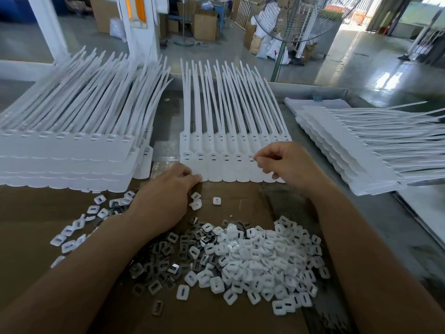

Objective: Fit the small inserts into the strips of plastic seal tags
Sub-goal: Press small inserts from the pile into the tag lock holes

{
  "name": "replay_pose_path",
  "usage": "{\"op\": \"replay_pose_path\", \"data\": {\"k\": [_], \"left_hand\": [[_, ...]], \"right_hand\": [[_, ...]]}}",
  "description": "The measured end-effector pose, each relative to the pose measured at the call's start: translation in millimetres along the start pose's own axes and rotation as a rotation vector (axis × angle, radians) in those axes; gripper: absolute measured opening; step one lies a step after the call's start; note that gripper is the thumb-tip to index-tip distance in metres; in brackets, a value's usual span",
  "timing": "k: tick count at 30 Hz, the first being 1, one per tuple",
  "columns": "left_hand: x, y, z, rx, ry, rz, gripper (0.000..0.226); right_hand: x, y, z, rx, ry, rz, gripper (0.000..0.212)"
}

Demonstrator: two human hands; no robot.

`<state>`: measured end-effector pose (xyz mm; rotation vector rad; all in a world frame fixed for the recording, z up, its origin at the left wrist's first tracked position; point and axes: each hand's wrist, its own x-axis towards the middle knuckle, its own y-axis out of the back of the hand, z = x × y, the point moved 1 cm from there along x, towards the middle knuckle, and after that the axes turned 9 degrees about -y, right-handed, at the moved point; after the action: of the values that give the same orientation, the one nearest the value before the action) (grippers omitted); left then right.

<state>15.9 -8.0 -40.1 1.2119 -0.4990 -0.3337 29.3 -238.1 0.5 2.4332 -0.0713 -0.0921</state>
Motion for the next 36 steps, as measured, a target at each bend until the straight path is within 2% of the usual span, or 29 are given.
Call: {"op": "replay_pose_path", "data": {"k": [3,8,10,18,28,36], "left_hand": [[0,0,0,0.003,-0.002,-0.004,0.048],[-1,1,0,0.006,0.001,-0.007,0.048],[0,1,0,0.012,0.002,-0.004,0.048],[-2,-1,-2,0.019,-0.013,0.009,0.049],[-3,-4,-3,0.022,-0.014,0.030,0.049],[-3,-4,-2,0.008,-0.016,0.030,0.048]], "right_hand": [[11,12,15,0.073,-0.061,0.122,0.018],[24,22,39,0.251,-0.152,0.323,0.011],[29,24,44,0.223,-0.158,0.366,0.009],[42,7,46,0.006,-0.120,0.325,0.011],[44,3,47,-0.103,-0.143,0.311,0.009],[49,5,45,-0.174,-0.153,0.298,0.016]]}}
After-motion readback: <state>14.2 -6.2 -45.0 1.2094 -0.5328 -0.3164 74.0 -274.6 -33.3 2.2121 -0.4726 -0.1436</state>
